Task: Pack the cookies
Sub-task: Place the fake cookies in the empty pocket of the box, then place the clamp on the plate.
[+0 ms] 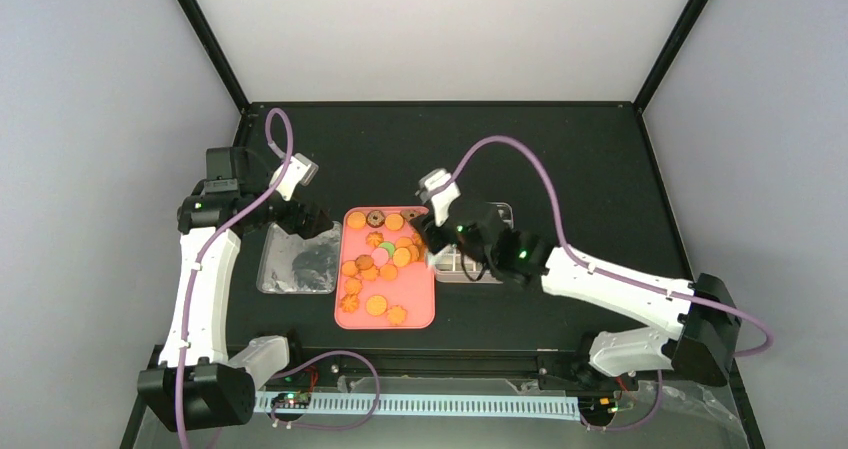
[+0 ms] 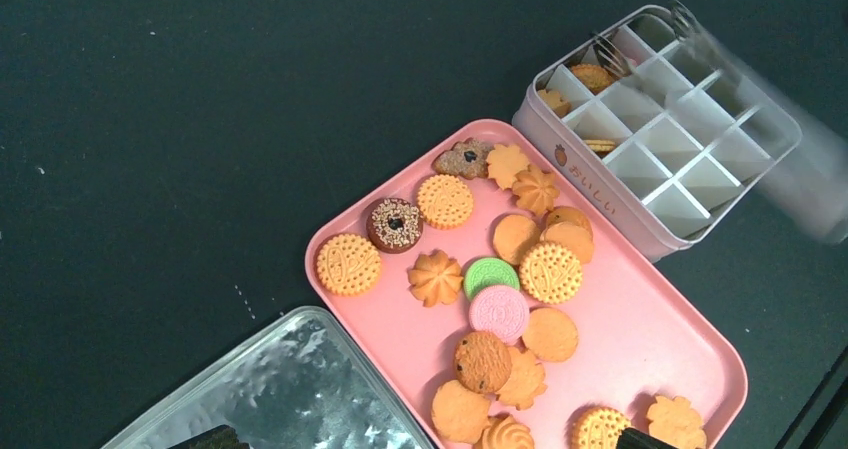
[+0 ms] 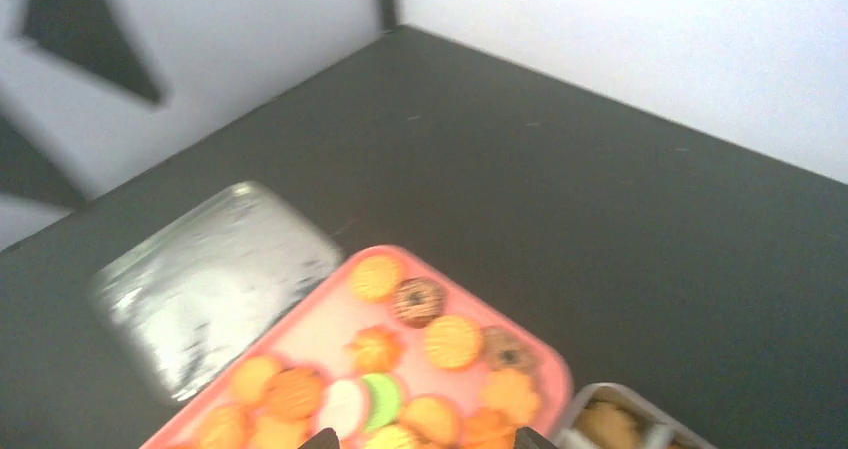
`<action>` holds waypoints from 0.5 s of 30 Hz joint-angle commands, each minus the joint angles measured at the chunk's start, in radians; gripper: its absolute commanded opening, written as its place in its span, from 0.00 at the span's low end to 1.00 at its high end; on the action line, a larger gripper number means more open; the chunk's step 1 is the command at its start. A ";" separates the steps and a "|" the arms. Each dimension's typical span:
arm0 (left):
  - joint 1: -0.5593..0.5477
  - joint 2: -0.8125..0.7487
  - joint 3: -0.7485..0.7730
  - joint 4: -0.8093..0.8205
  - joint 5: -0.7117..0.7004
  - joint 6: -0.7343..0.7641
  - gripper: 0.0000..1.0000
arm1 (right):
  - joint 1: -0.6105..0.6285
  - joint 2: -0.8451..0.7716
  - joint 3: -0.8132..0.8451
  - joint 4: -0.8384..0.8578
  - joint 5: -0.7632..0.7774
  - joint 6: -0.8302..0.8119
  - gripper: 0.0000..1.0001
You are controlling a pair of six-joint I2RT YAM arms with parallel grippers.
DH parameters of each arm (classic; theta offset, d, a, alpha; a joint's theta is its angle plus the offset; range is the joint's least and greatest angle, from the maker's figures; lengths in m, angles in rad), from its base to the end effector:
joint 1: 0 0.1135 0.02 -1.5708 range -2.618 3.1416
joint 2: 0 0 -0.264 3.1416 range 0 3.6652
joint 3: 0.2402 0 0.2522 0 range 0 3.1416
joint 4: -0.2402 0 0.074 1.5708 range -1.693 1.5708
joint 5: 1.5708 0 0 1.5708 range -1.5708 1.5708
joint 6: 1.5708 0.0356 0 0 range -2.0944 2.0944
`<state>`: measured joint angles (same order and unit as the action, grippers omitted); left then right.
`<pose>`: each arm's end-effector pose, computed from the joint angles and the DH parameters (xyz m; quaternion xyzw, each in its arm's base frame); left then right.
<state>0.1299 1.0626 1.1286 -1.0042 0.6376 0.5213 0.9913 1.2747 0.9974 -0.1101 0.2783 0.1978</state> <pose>0.1938 0.0039 0.3374 0.2711 0.8663 -0.1877 0.3751 0.1698 0.2417 0.3158 -0.2463 0.7880 0.2140 0.5221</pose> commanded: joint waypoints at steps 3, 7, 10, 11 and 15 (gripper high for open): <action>0.007 0.002 0.013 -0.025 0.022 0.014 0.99 | 0.172 0.052 0.017 0.026 0.026 0.026 0.44; 0.007 0.001 0.010 -0.029 0.026 0.016 0.99 | 0.179 0.065 0.002 0.028 0.057 0.047 0.39; 0.007 0.001 0.004 -0.044 0.042 0.036 0.99 | 0.175 0.063 0.000 0.003 0.105 0.051 0.39; 0.007 0.000 0.002 -0.050 0.048 0.045 0.99 | 0.173 0.064 0.000 -0.012 0.127 0.059 0.40; 0.006 -0.005 -0.036 -0.065 0.092 0.096 0.99 | 0.126 0.064 -0.007 -0.121 0.189 0.148 0.42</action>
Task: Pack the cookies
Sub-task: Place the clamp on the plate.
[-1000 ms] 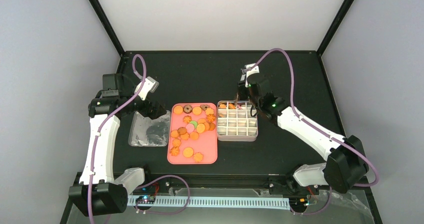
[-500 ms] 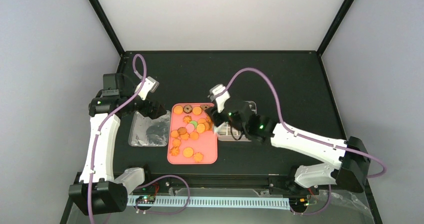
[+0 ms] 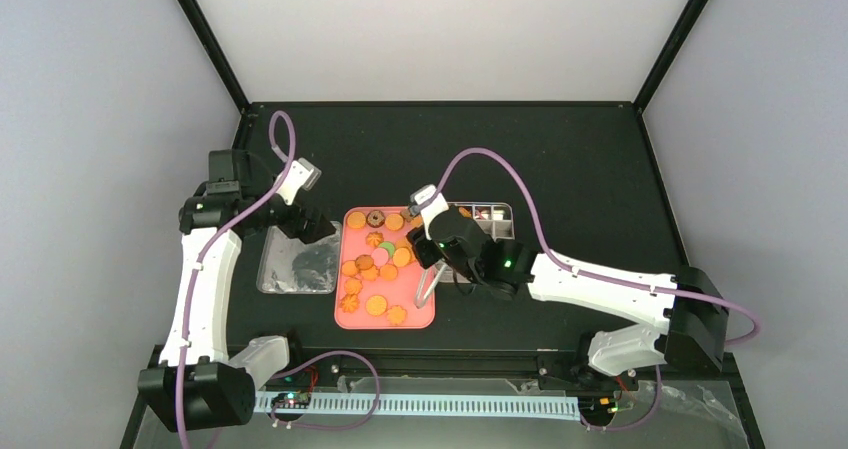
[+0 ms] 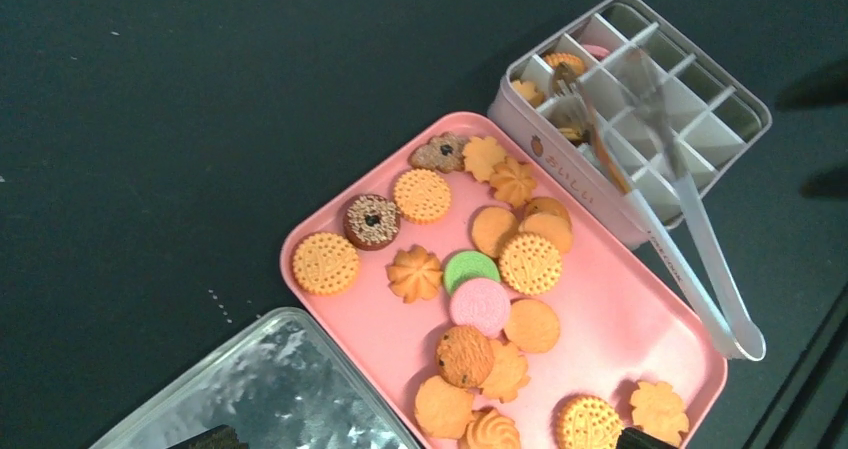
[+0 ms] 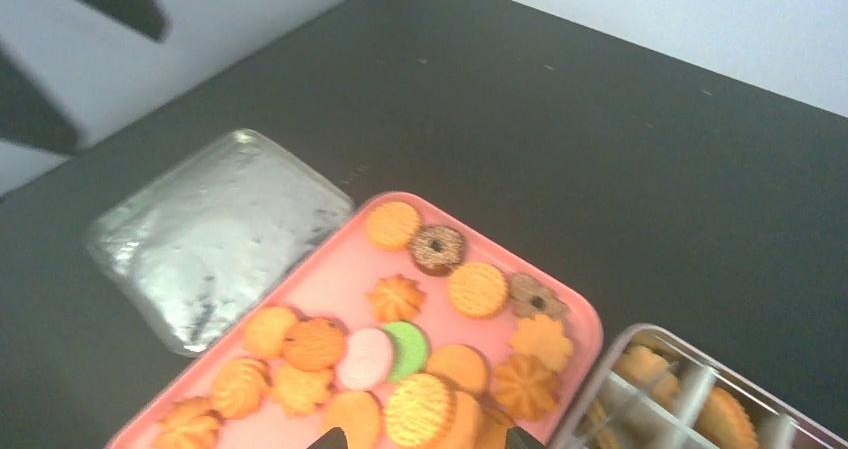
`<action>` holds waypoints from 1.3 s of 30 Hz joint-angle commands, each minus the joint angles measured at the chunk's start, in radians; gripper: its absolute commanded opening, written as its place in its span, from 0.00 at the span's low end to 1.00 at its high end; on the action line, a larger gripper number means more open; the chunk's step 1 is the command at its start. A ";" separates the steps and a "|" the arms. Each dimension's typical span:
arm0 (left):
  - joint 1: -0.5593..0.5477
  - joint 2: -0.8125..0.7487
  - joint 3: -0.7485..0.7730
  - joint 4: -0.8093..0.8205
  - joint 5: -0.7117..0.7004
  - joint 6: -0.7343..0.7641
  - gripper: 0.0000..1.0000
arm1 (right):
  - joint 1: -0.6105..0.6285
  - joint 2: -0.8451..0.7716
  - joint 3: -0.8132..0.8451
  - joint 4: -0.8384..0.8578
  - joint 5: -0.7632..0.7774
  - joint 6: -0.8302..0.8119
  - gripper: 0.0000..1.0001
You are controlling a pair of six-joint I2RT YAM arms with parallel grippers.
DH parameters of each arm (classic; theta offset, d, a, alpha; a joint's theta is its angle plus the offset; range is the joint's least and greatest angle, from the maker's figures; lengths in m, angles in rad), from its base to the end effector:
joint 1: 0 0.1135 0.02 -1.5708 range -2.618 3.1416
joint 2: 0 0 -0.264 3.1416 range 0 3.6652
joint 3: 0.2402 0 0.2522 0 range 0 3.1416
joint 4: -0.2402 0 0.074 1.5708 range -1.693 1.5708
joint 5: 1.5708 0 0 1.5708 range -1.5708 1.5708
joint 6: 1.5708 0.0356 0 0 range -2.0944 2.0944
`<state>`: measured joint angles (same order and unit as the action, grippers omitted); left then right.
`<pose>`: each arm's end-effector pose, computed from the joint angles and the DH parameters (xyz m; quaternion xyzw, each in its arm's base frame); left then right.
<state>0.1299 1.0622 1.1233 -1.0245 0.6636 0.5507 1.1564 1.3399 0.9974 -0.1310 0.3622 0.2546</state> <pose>0.1918 0.0029 0.3351 0.2837 0.8619 -0.1986 0.3703 0.1347 0.2750 0.2958 -0.2812 0.7963 0.2156 0.4902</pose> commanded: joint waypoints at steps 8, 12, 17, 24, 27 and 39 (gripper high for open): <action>0.001 0.034 -0.072 -0.057 0.126 0.113 0.99 | -0.067 -0.014 -0.045 -0.318 0.138 0.291 0.39; -0.001 0.054 -0.068 -0.068 0.138 0.129 0.99 | -0.065 0.015 -0.044 -0.379 0.089 0.344 0.36; -0.001 0.046 -0.082 -0.070 0.136 0.148 0.99 | -0.047 0.003 -0.082 -0.301 0.015 0.333 0.41; -0.002 0.046 -0.082 -0.072 0.128 0.155 0.99 | -0.021 0.094 -0.043 -0.249 -0.069 0.281 0.46; -0.002 0.045 -0.080 -0.072 0.125 0.157 0.99 | -0.007 0.164 0.001 -0.275 -0.061 0.279 0.45; -0.002 0.044 -0.076 -0.077 0.122 0.167 0.99 | 0.058 0.342 0.136 -0.399 0.049 0.282 0.45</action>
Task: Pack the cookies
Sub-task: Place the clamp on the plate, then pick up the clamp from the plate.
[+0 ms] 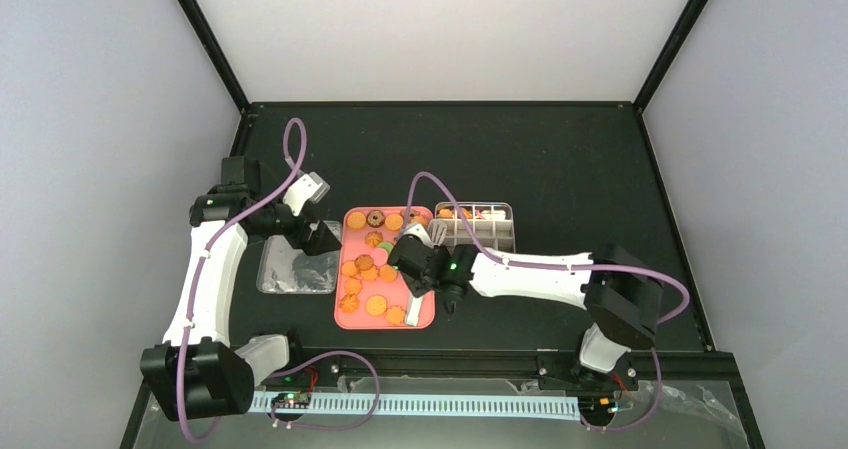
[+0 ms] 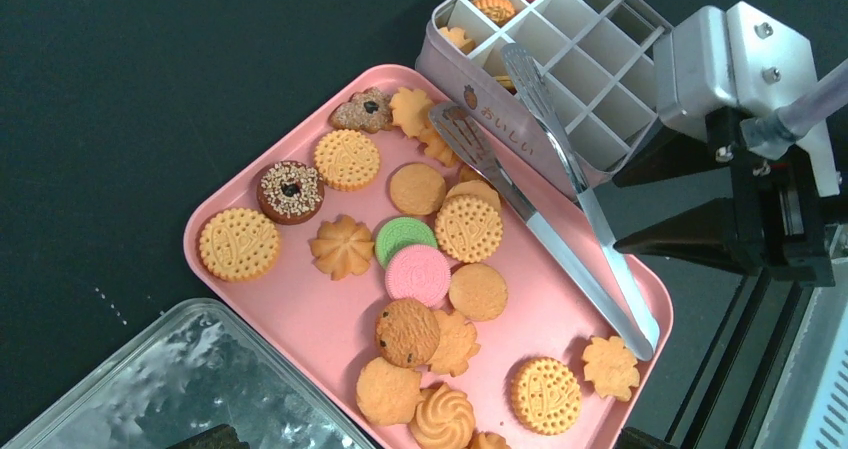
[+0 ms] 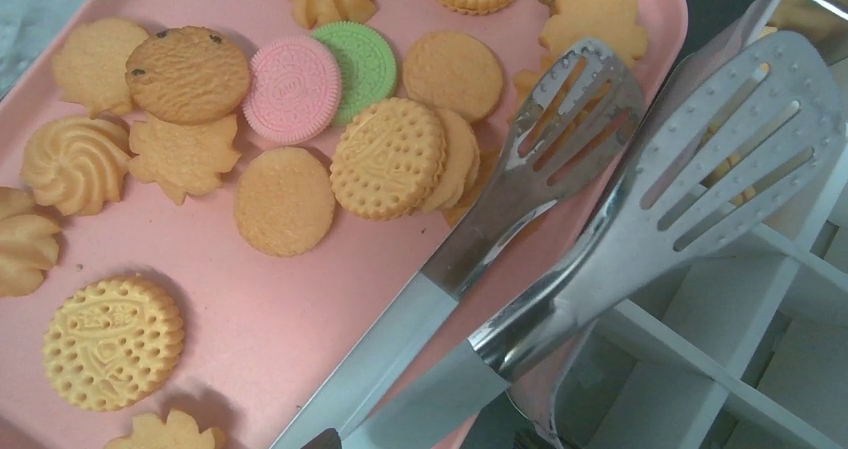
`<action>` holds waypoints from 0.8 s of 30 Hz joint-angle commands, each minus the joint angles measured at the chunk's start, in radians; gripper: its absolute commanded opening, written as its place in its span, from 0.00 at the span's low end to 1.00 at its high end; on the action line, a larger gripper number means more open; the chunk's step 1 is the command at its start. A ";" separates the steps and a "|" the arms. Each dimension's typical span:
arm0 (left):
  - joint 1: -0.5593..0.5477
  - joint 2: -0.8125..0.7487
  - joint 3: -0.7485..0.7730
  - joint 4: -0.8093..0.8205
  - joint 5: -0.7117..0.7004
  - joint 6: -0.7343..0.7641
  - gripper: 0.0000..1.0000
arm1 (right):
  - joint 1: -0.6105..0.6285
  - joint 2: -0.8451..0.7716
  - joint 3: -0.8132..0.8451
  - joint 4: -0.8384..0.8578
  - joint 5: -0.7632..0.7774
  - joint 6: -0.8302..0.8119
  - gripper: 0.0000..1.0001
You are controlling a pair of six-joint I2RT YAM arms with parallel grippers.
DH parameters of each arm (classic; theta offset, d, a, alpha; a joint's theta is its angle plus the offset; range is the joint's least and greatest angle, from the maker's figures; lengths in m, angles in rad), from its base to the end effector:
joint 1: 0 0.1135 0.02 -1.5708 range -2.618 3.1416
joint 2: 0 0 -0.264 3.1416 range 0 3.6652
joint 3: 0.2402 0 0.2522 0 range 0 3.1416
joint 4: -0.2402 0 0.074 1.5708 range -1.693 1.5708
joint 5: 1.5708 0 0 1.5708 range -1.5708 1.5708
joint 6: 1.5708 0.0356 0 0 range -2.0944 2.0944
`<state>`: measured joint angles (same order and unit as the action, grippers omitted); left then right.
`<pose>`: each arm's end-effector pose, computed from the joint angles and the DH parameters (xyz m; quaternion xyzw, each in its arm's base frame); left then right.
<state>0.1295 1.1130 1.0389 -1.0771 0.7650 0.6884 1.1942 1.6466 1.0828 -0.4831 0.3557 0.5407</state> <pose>0.1942 0.0004 0.3010 0.3250 0.8507 -0.2581 0.3224 0.1339 0.3049 0.2036 -0.2617 0.9151 0.0839 0.2952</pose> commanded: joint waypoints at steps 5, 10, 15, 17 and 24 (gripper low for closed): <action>-0.002 -0.013 0.015 -0.034 0.017 0.038 0.99 | 0.043 0.110 0.094 -0.100 0.119 0.002 0.45; -0.002 -0.014 0.023 -0.041 0.019 0.040 0.99 | 0.064 0.137 0.102 -0.109 0.137 0.013 0.42; -0.002 -0.010 0.032 -0.047 0.025 0.039 0.99 | 0.077 0.130 0.105 -0.115 0.165 0.025 0.30; -0.002 -0.010 0.036 -0.047 0.026 0.040 0.99 | 0.080 0.110 0.104 -0.115 0.179 0.028 0.25; -0.004 -0.011 0.037 -0.052 0.030 0.041 0.99 | 0.084 0.068 0.096 -0.109 0.221 0.030 0.10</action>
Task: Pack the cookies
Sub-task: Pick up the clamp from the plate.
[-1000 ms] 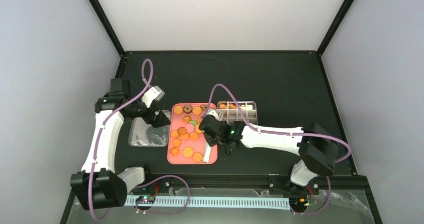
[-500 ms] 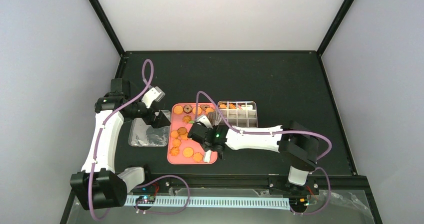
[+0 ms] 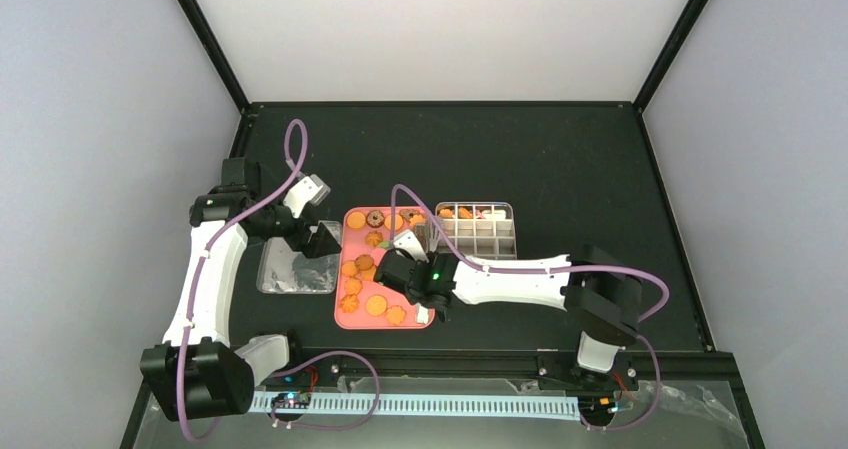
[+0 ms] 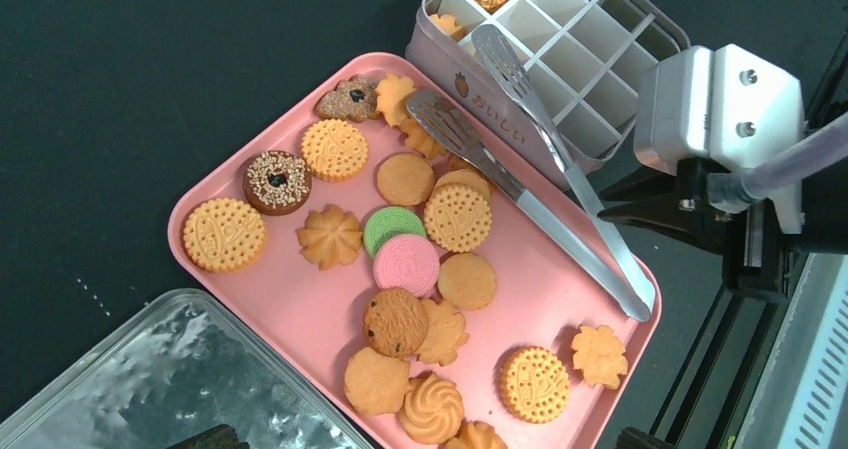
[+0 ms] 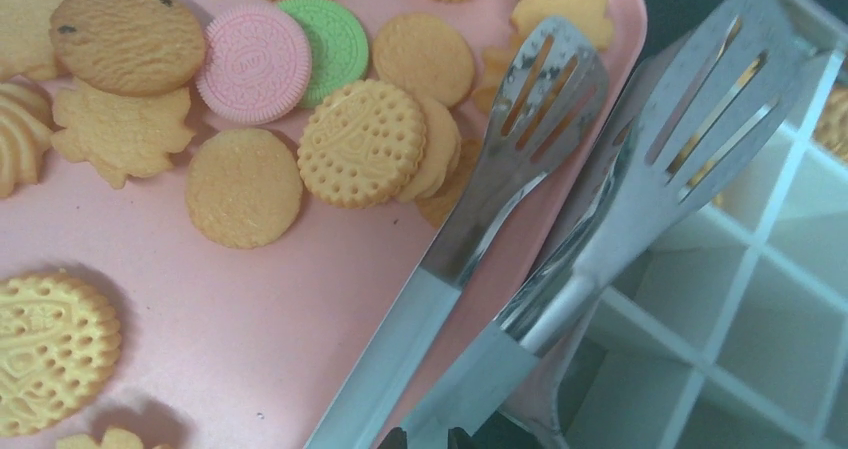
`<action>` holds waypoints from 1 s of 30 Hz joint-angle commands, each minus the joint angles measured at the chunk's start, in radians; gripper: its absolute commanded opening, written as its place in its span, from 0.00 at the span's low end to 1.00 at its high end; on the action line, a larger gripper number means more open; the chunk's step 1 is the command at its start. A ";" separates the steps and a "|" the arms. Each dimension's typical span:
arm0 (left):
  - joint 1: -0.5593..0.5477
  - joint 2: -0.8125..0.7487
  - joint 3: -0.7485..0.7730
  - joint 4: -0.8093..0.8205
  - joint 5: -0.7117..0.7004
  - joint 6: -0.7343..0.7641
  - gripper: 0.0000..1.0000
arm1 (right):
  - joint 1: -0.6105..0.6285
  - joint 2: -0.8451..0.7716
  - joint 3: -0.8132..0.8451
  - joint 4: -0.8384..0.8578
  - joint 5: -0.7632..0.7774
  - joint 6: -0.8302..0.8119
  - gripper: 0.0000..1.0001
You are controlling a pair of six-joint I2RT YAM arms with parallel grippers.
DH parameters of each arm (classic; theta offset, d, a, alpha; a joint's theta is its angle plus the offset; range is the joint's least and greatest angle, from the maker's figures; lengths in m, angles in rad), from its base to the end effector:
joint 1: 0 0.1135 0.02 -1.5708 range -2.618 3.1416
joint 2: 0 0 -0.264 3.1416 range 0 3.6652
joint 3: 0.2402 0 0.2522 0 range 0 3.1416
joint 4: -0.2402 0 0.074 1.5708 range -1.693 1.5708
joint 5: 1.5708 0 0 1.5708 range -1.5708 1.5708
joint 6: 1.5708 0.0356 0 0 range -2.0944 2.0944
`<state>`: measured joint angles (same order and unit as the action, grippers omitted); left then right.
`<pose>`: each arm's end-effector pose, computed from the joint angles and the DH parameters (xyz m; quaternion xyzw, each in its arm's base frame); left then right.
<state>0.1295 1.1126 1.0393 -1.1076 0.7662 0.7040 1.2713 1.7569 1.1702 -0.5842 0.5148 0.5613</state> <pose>0.1914 0.0000 0.3000 0.3272 0.8521 -0.2626 0.3127 0.1191 0.3263 0.1906 -0.2820 0.9063 0.0005 0.3149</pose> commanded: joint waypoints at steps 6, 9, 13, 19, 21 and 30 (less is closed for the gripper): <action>-0.003 -0.011 0.033 -0.024 0.030 0.028 0.99 | 0.008 -0.049 -0.004 -0.005 0.080 0.015 0.01; -0.004 -0.011 0.032 -0.022 0.031 0.029 0.99 | 0.007 -0.033 0.004 -0.023 0.086 0.023 0.04; -0.005 -0.010 0.030 -0.023 0.032 0.034 0.99 | 0.029 -0.007 0.030 -0.054 0.122 0.035 0.29; -0.004 -0.012 0.026 -0.025 0.033 0.038 0.99 | 0.048 0.049 0.083 -0.108 0.161 0.043 0.39; -0.005 -0.014 0.024 -0.024 0.034 0.040 0.99 | 0.048 0.070 0.096 -0.114 0.164 0.042 0.39; -0.005 -0.015 0.018 -0.021 0.037 0.043 0.99 | 0.072 0.187 0.175 -0.188 0.250 0.036 0.34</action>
<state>0.1287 1.1126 1.0393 -1.1114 0.7708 0.7162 1.3224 1.9018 1.3018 -0.7162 0.6765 0.5858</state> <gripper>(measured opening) 0.987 0.355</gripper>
